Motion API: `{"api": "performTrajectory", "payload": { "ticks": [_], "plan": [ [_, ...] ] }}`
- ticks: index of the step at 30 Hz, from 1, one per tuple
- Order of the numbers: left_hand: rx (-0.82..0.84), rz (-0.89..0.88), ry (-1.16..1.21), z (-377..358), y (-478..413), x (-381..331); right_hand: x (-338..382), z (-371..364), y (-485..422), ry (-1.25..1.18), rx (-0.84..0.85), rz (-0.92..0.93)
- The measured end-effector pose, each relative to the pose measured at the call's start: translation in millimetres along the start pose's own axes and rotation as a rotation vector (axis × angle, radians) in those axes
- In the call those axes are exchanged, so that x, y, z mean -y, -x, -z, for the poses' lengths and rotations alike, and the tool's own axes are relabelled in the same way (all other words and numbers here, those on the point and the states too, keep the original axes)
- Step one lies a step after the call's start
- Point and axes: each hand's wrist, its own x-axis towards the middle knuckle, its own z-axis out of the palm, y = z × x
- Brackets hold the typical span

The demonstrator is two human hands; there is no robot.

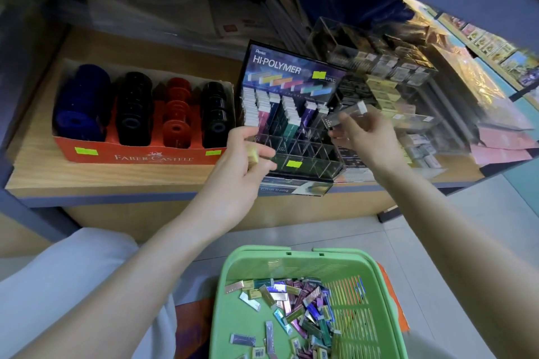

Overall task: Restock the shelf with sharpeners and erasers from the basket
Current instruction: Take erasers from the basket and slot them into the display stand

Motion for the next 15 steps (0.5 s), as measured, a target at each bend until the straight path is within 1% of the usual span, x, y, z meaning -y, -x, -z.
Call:
{"api": "performTrajectory", "payload": {
  "ticks": [4, 7, 9, 13, 15],
  "plan": [
    [0.022, -0.008, 0.055, -3, -1, 1, -8, -3, -19, 0.223, -0.073, 0.08],
    [-0.006, -0.051, 0.011, -1, -2, 2, -13, -5, -28, 0.256, -0.092, 0.133],
    [-0.023, -0.082, -0.022, 1, -2, 2, -15, -6, -32, 0.249, -0.082, 0.167],
    [-0.032, -0.076, -0.046, 1, -4, 2, -25, -5, -39, 0.557, 0.012, 0.263],
    [-0.033, -0.04, -0.008, 1, -4, 2, -28, -4, -41, 0.62, 0.028, 0.292]
  ]
}}
